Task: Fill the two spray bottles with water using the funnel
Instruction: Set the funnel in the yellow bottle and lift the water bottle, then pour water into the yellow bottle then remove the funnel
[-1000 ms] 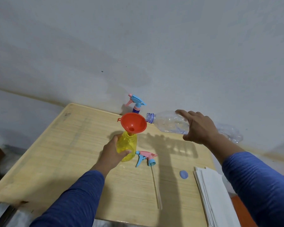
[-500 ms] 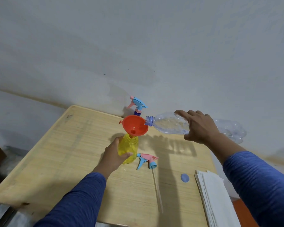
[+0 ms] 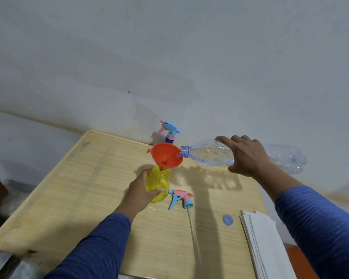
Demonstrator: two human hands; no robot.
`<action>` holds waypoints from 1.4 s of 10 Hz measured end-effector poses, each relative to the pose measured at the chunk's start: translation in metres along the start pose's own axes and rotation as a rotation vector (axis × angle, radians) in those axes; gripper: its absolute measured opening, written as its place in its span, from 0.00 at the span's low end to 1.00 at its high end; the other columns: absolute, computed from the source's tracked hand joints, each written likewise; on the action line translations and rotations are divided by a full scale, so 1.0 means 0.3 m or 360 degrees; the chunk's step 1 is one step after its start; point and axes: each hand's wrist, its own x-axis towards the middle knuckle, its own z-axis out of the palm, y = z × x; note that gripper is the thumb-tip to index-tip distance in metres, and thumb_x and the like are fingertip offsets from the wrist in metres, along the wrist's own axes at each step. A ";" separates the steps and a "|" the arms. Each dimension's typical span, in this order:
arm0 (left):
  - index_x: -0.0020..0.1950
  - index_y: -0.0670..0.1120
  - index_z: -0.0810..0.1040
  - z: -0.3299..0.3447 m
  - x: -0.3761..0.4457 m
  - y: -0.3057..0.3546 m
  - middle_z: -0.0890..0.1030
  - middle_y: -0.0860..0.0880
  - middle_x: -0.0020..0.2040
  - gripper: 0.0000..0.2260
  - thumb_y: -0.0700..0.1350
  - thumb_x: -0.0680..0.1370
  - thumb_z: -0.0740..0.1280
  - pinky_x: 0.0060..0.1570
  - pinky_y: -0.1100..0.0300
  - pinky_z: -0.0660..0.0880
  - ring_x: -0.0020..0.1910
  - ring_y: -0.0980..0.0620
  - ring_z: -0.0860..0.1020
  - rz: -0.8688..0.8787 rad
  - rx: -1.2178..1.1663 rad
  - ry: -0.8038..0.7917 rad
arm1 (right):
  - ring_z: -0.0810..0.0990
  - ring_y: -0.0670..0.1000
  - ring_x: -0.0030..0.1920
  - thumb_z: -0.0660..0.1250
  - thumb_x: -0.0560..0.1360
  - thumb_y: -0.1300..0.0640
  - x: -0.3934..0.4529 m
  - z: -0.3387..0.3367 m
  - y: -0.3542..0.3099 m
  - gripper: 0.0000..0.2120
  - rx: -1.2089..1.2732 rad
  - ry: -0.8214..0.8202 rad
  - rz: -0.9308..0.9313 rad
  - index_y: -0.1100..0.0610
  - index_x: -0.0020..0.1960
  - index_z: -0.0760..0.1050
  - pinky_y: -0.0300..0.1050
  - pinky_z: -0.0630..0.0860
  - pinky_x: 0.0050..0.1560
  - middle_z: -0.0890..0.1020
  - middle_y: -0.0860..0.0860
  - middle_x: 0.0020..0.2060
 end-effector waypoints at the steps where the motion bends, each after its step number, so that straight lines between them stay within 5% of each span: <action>1: 0.70 0.52 0.63 0.000 -0.001 -0.002 0.73 0.50 0.64 0.32 0.51 0.70 0.74 0.58 0.56 0.70 0.62 0.49 0.71 0.0000 -0.0011 -0.0004 | 0.72 0.54 0.54 0.70 0.67 0.53 0.004 0.001 -0.001 0.38 0.0000 0.0006 0.0002 0.42 0.72 0.56 0.46 0.69 0.50 0.75 0.49 0.54; 5: 0.70 0.51 0.63 -0.004 -0.003 0.004 0.73 0.50 0.64 0.33 0.52 0.70 0.74 0.58 0.56 0.70 0.63 0.49 0.71 -0.0003 -0.0003 -0.0007 | 0.72 0.54 0.52 0.70 0.66 0.53 -0.010 0.032 -0.002 0.38 0.0109 -0.0014 0.0064 0.42 0.72 0.57 0.45 0.69 0.49 0.75 0.49 0.52; 7: 0.71 0.52 0.62 -0.005 -0.006 0.004 0.73 0.50 0.64 0.33 0.51 0.70 0.74 0.60 0.54 0.70 0.63 0.48 0.71 -0.0015 0.0003 -0.0011 | 0.74 0.54 0.52 0.73 0.64 0.54 -0.045 0.091 -0.025 0.39 0.0585 -0.0009 0.0169 0.44 0.71 0.59 0.43 0.69 0.45 0.77 0.49 0.54; 11: 0.71 0.54 0.61 0.004 -0.002 -0.006 0.73 0.51 0.64 0.33 0.51 0.70 0.74 0.59 0.53 0.71 0.63 0.49 0.71 -0.0013 -0.0017 -0.0011 | 0.77 0.48 0.50 0.77 0.62 0.61 -0.113 0.202 -0.017 0.37 0.1849 0.0592 0.0886 0.43 0.65 0.64 0.34 0.69 0.44 0.78 0.47 0.49; 14: 0.72 0.52 0.61 0.011 -0.002 0.011 0.73 0.49 0.65 0.34 0.49 0.70 0.74 0.56 0.56 0.69 0.64 0.46 0.71 -0.0029 -0.0001 -0.0002 | 0.78 0.48 0.55 0.81 0.60 0.54 -0.125 0.296 -0.061 0.42 0.2192 0.0870 0.1300 0.44 0.67 0.61 0.41 0.71 0.55 0.77 0.47 0.51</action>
